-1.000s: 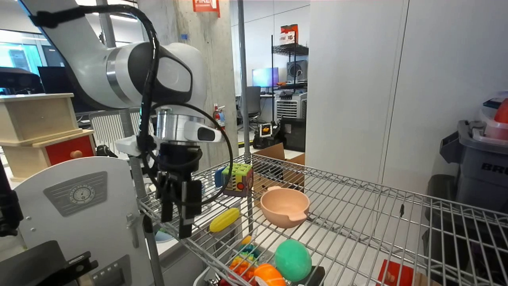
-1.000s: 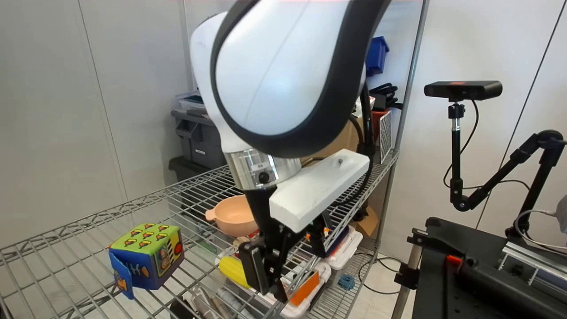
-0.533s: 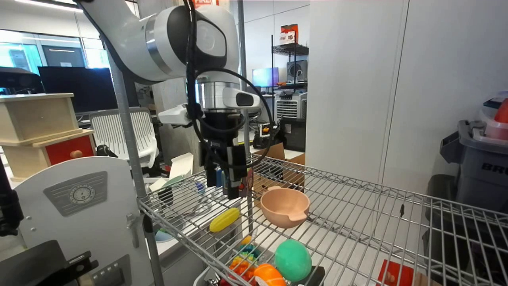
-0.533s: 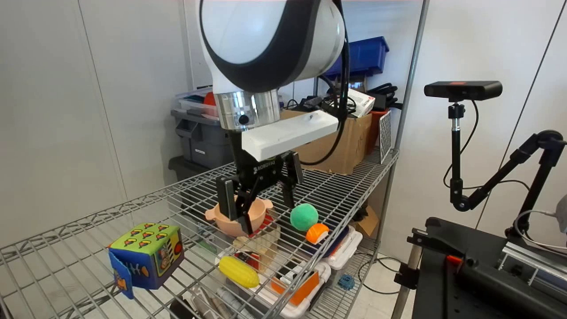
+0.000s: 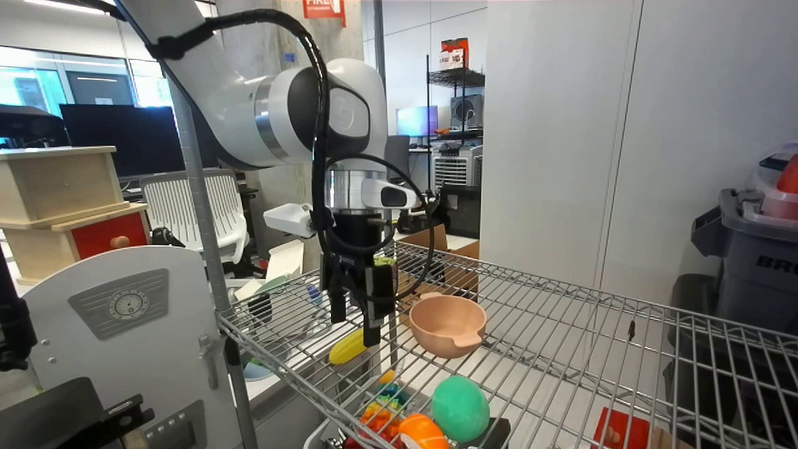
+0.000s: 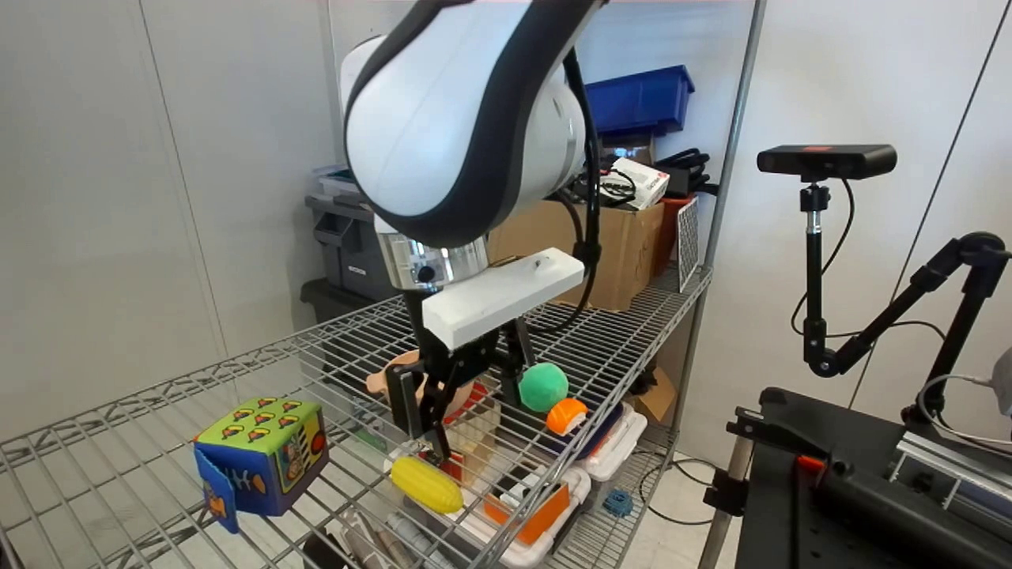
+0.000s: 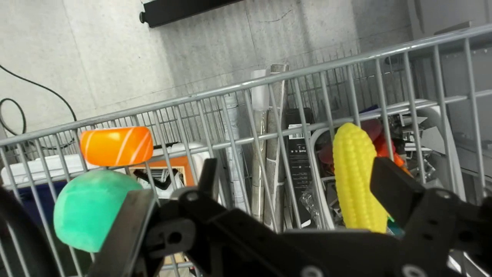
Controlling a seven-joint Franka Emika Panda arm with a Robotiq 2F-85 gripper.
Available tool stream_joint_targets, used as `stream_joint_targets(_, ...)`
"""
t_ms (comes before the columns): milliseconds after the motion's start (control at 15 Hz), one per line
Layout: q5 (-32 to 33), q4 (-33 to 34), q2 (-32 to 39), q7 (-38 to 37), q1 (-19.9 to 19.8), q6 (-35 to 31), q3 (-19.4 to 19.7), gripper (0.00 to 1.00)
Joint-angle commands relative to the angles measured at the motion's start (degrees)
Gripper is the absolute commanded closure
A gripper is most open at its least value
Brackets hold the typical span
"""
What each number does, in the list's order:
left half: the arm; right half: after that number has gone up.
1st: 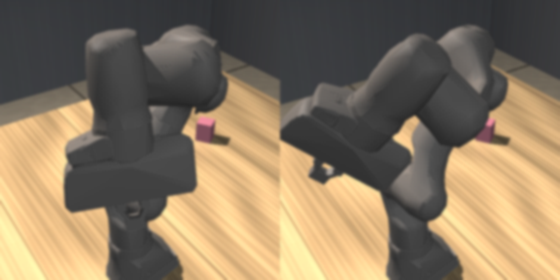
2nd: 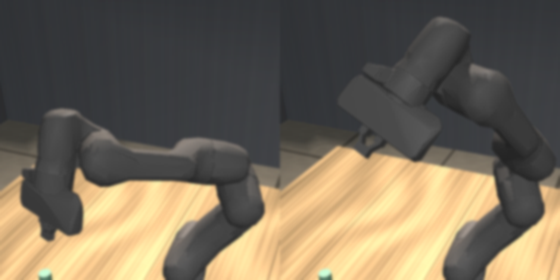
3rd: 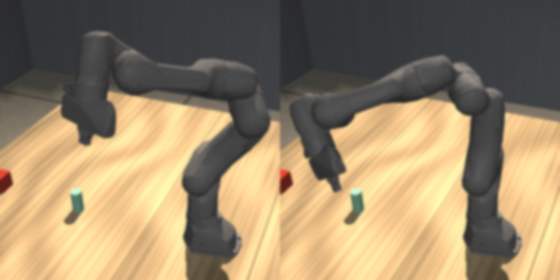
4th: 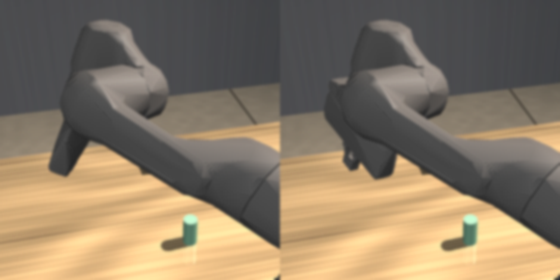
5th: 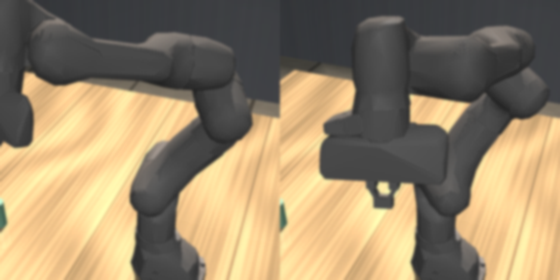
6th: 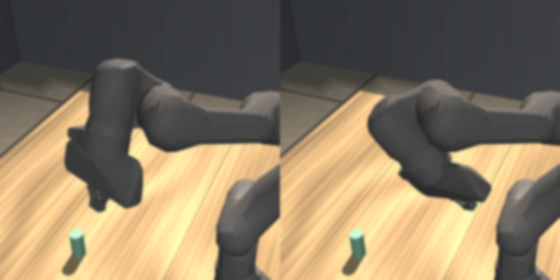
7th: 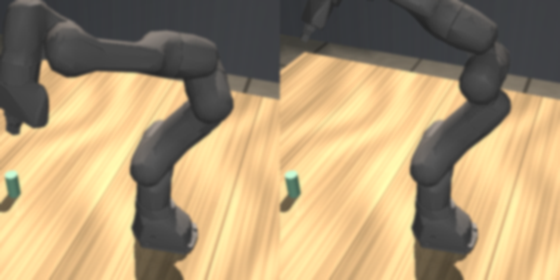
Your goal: Move the corn to the right.
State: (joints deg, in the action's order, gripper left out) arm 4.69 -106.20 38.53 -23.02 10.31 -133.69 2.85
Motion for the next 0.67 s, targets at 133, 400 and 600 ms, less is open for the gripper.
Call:
stream_joint_targets(133, -0.39, 3.37, 3.68, 0.12, 1.48, 1.26, -0.49, 0.0)
stream_joint_targets(400, -0.58, 6.13, 5.13, -0.02, 2.67, 2.16, -0.93, 0.0)
stream_joint_targets(600, -0.7, 8.76, 6.38, 0.19, 2.83, 3.22, -0.95, 0.0)
